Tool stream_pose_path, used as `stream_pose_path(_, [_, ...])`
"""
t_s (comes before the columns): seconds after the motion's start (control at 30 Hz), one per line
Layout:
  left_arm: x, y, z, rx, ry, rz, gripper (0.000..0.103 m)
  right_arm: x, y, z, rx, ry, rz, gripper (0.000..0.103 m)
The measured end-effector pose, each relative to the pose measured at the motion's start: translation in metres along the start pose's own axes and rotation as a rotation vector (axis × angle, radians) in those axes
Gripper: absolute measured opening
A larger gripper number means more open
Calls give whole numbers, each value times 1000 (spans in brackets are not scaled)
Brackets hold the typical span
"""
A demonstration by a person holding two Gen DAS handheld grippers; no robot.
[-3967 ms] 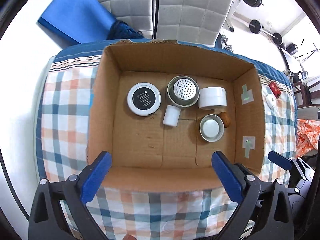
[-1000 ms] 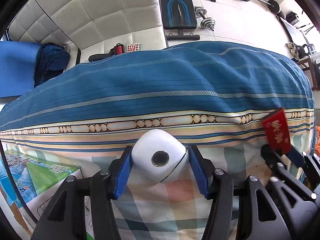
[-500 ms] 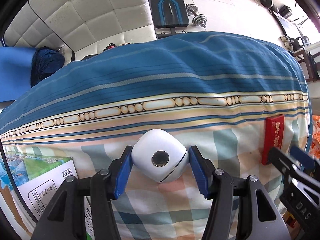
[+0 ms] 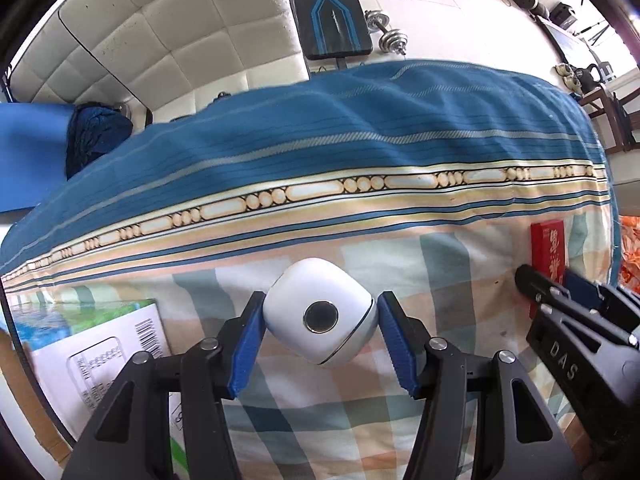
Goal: Organize rigid objects
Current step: 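Carry the white case and red card box over the box with both grippers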
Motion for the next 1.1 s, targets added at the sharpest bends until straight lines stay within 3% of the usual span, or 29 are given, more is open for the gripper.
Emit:
stream_pose_path(0.3, [-54,-6,12,26,94,53,54,-47,-8,42,6,82,-79,38])
stream_pose_path(0.57, [-115,-37,54,25,159,161,54,-116,-37,93,-25,177,-149,37])
stream_pose_path(0.83, [-165,-123,99,-53,189,250,54,-166,-134,130,-94,224,-242,37])
stream_pose_path(1.1, [-172,-243,140,-165,214,179,54,-192,-257,167,-185,237,-305,37])
Point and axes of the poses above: each gripper's, at about its wrist camera, not at the fingertips, and x roughly the way its jaws point, y to its right, z to its underside, the point moved 6 cm from there along x, roughly the way its jaws point, and after that the axes turned 12 degrees about -x, right-handed, at the moved point
